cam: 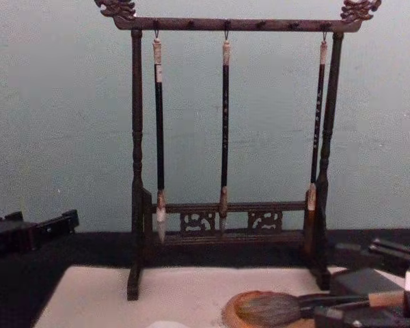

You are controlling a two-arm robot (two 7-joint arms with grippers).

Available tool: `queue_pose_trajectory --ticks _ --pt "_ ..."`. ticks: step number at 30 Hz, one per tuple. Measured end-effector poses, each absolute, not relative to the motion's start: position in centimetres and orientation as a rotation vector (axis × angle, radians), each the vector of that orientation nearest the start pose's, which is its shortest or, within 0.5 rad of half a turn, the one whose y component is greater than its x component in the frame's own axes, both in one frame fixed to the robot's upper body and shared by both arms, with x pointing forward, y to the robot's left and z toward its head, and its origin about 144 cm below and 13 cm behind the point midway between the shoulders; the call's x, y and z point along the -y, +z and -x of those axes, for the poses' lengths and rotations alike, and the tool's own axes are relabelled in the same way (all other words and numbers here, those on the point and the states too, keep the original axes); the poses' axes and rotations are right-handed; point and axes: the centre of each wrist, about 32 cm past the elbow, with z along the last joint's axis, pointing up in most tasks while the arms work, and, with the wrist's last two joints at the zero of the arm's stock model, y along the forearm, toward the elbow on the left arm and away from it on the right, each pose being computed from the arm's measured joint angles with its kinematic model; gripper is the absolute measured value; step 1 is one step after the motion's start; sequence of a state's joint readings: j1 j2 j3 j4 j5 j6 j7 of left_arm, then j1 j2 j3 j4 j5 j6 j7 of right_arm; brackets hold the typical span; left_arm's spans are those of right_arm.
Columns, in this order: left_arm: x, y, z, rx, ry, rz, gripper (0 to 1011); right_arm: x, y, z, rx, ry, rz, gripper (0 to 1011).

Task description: Pick up the brush from the inkstone, write on the paper, then place the brush back to its original position.

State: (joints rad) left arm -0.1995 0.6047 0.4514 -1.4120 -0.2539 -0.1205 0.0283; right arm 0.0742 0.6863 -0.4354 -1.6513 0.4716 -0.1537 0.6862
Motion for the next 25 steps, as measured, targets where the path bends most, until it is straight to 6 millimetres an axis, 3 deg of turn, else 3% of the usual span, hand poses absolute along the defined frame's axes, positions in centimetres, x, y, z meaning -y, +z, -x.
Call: queue_pose_trajectory --ticks 25 --pt "-30.97 113.98 -48.86 0.285 1.248 -0.305 1002 29.46 116.84 -45.04 0.127 -0.466 0.137 1008"
